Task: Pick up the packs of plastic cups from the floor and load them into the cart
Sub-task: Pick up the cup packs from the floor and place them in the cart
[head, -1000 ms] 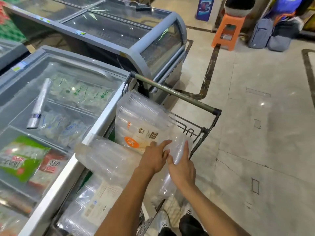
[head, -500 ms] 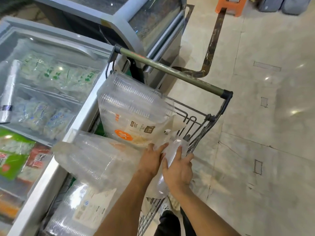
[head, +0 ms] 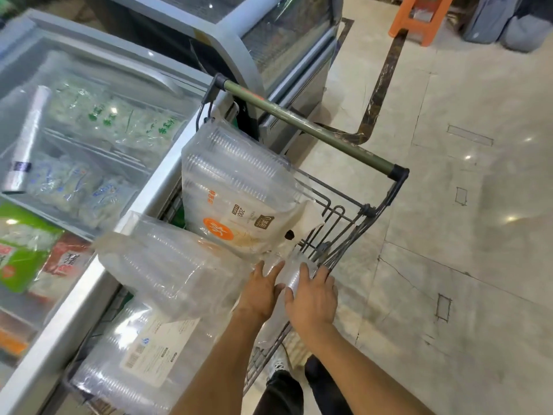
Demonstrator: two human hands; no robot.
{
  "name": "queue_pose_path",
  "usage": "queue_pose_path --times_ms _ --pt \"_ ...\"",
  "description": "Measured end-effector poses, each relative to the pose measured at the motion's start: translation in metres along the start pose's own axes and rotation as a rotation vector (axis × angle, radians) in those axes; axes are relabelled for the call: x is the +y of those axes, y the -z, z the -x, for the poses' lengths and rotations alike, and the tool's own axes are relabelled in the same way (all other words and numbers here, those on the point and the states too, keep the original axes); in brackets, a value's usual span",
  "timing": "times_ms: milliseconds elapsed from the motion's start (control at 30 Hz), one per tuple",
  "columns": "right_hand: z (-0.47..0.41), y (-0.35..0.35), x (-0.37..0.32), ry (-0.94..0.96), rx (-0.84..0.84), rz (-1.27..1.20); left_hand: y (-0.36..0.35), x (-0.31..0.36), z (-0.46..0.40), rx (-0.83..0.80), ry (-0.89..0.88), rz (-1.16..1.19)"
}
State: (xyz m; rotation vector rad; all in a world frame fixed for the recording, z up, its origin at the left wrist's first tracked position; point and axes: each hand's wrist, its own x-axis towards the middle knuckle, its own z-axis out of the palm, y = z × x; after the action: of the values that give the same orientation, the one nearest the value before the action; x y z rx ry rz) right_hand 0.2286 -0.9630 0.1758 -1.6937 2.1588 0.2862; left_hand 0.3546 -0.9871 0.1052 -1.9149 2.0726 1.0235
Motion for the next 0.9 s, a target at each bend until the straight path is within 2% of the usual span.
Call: queue_pose_path --times_ms 100,367,567,733,900 --pt "-0.003 0.02 0.01 0.157 0.052 0.018 0.012 0.005 0.033 0.088 0.022 0.068" --pt "-0.017 0.06 0.018 0.673 0.025 0.005 0.032 0.025 0.143 0.602 0.266 0.15" --pt "0.005 0.088 -0.004 1.093 -0.034 0.081 0.038 0.049 0.225 0.895 0.637 0.136" --pt "0.06 0.092 -0.033 1.354 -0.042 0.072 0.013 0.065 0.314 1.021 0.984 0.138" --pt "0.159 0.075 -0.045 1.626 -0.109 0.091 -0.046 0.094 0.417 1.124 1.334 0.211"
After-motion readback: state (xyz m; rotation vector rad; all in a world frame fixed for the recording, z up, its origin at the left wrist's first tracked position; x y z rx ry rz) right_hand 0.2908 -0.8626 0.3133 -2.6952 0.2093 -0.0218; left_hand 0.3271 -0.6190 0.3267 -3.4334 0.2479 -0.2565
